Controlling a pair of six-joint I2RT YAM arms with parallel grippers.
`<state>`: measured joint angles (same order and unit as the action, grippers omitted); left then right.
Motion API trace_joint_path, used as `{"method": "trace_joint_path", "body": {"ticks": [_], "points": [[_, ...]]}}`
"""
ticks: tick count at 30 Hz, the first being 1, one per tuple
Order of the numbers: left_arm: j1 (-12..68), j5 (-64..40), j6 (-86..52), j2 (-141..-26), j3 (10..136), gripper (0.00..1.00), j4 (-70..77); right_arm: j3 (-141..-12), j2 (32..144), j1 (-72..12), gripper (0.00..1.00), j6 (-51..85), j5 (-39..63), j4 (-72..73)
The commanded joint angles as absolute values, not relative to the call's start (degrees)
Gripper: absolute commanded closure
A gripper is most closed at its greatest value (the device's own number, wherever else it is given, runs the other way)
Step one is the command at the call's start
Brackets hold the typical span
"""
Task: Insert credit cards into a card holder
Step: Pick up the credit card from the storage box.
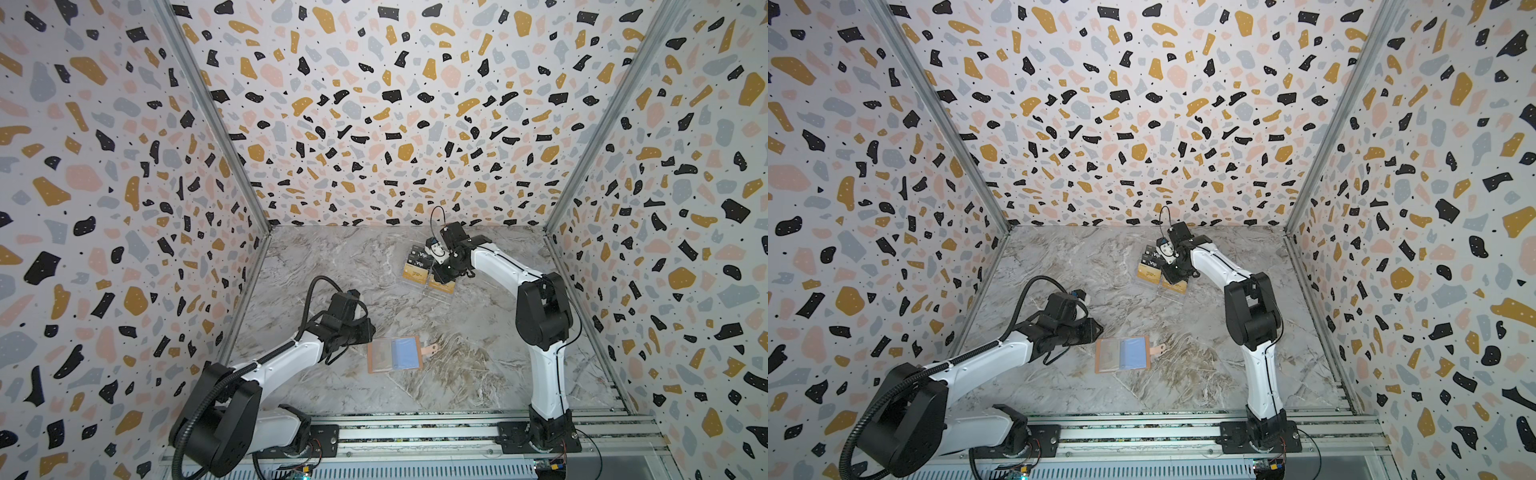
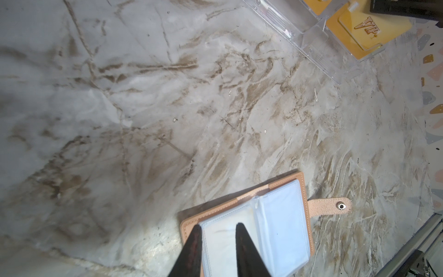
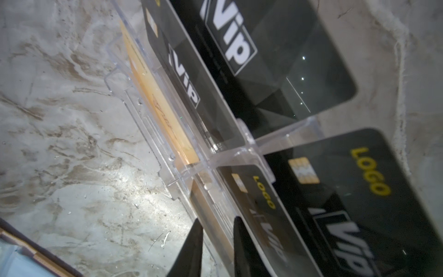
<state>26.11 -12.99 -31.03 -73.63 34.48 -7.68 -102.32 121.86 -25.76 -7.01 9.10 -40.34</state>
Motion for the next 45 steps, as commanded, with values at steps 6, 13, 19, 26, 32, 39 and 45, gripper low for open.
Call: {"method": "trace_joint_path", "body": {"ticks": [6,13,19,26,32,39,45], "points": [[26.4,-12.9,-31.0,-72.5,34.6,0.72,-7.8,-101.7,119.7,-27.3,0.75,-11.2,7.1,-42.3],[26.4,-12.7,-31.0,-71.7,35.0,0.72,-8.7,-100.2,118.6,-28.1,0.75,-14.1,5.6,-41.9],[26.4,-13.1,-31.4,-71.6,35.0,0.72,-8.2,-98.6,117.0,-28.7,0.75,-15.5,4.2,-40.5],[26.4,-13.2,-31.4,-71.3,35.3,0.72,-8.9,-99.0,117.0,-28.8,0.78,-16.7,4.6,-40.2],[26.4,-13.2,-31.5,-71.3,35.5,0.72,-9.3,-99.0,117.0,-28.8,0.79,-17.1,3.1,-39.9],[26.4,-13.1,-31.6,-71.5,36.3,0.71,-9.6,-98.8,117.6,-28.8,0.83,-18.0,1.0,-39.9],[26.4,-13.1,-31.5,-71.7,36.8,0.71,-9.9,-98.7,117.1,-29.3,0.88,-18.7,0.9,-39.7]]}}
